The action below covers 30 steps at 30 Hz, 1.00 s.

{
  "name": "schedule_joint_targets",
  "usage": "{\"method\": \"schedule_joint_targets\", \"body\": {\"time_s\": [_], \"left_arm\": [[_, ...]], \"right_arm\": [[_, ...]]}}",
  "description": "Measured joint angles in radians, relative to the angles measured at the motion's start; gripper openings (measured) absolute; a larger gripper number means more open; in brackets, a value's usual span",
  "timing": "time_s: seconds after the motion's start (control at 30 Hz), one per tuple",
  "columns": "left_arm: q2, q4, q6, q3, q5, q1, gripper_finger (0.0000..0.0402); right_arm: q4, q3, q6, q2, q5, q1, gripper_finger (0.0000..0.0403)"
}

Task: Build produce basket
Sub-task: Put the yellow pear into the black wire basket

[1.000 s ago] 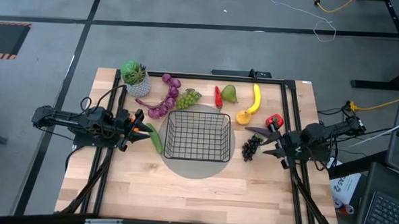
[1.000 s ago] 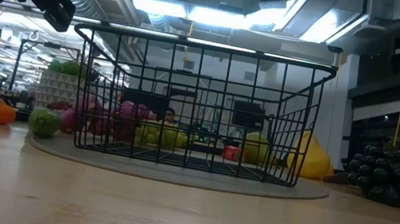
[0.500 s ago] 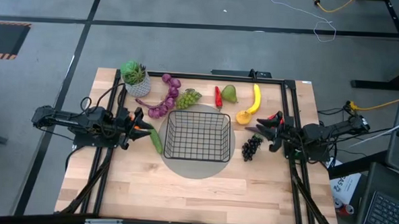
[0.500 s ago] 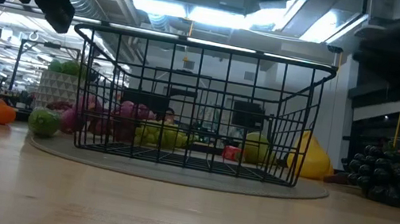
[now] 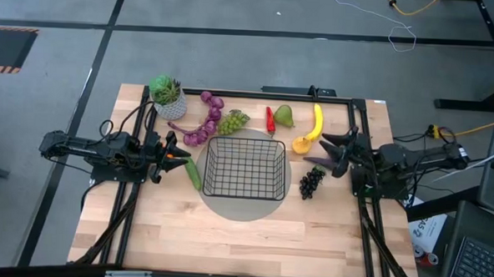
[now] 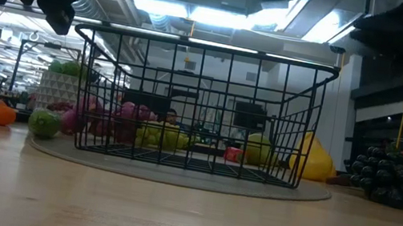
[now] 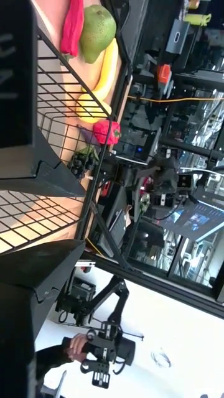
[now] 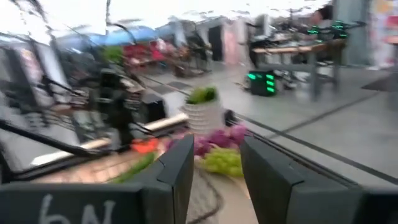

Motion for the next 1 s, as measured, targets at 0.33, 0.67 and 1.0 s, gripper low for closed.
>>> {"method": "schedule_joint_targets", "body": {"time_s": [0.33,0.67,1.0], "left_arm": [[0.000,0.000,0.000,0.000,0.000,0.000,0.0115],[0.000,0.000,0.001,0.000,0.000,0.000,0.0115],[0.000,-0.010,0.001,0.000,0.000,0.000,0.0115]], "right_arm": [[-0.564,0.274,0.379,0.227,0.068,-0.132,0.0133],[-0.628,0.447,0.337,0.507,-0.114,-0.360,0.0133],[-0.710,0.502,0.275,0.754,-0.452,-0.605,0.0133]]}}
